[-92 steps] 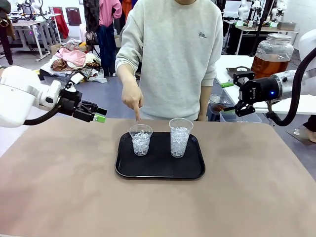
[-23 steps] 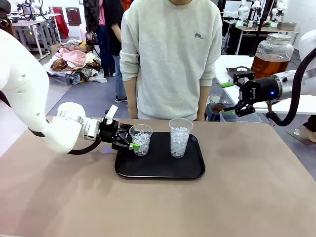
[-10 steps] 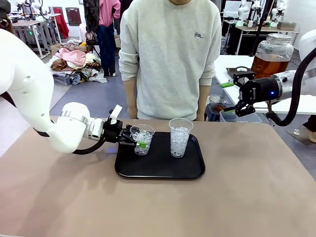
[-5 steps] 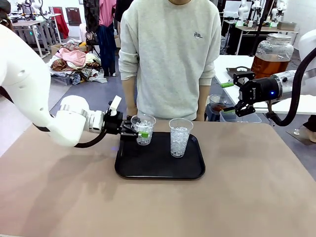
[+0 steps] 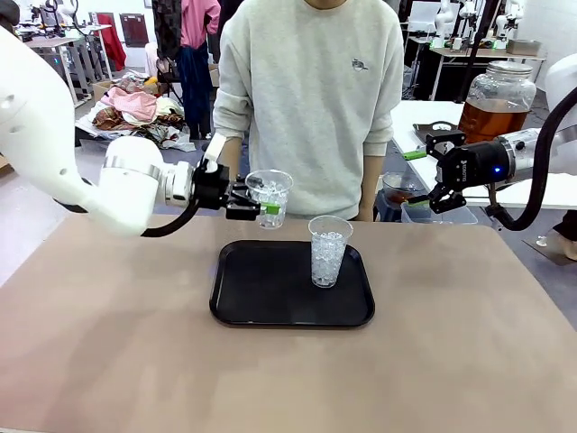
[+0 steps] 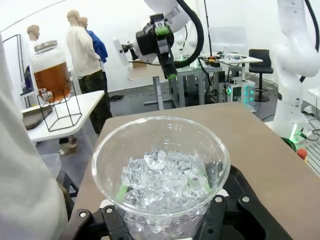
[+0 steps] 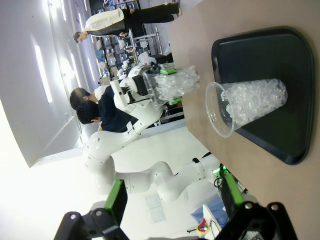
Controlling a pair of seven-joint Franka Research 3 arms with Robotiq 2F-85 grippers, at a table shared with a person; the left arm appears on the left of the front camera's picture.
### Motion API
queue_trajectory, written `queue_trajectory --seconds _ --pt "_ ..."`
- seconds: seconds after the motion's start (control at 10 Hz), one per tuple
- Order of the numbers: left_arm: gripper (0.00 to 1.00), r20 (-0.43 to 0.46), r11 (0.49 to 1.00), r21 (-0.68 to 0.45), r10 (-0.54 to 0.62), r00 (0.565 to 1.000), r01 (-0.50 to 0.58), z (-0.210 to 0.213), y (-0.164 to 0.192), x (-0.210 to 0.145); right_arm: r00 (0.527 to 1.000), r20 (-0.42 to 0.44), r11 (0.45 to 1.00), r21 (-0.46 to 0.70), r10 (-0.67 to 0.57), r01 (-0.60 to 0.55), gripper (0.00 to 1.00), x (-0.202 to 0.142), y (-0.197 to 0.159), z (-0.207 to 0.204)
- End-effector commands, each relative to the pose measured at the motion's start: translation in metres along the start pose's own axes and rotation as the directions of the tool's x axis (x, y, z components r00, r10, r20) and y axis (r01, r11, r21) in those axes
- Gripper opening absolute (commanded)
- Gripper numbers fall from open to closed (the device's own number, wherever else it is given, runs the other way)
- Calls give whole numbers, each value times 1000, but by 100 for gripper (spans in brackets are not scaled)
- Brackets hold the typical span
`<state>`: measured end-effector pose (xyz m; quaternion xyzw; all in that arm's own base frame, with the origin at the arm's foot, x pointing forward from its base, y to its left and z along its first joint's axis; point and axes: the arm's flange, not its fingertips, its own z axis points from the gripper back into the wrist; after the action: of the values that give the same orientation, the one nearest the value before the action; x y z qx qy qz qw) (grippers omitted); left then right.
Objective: Pour the drink into the iced cup.
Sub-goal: Pick up the iced cup indicated by the human and present it to them, then open the gripper to release the iced cup you were holding.
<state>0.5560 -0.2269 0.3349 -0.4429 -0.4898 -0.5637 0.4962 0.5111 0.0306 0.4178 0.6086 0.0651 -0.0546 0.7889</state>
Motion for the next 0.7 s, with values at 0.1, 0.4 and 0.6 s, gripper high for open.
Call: queue_trajectory --seconds 0.1,0.4,0.6 --pt "60 -6 1000 19 13 1000 -13 4 7 20 1000 1 1000 1 0 0 100 -1 1 0" --pt "60 -2 1000 12 -4 1000 4 3 5 16 1000 1 1000 1 0 0 100 -1 1 0" --pt "60 -2 1000 12 -4 1000 4 3 5 16 1000 1 1000 1 0 0 100 -1 1 0"
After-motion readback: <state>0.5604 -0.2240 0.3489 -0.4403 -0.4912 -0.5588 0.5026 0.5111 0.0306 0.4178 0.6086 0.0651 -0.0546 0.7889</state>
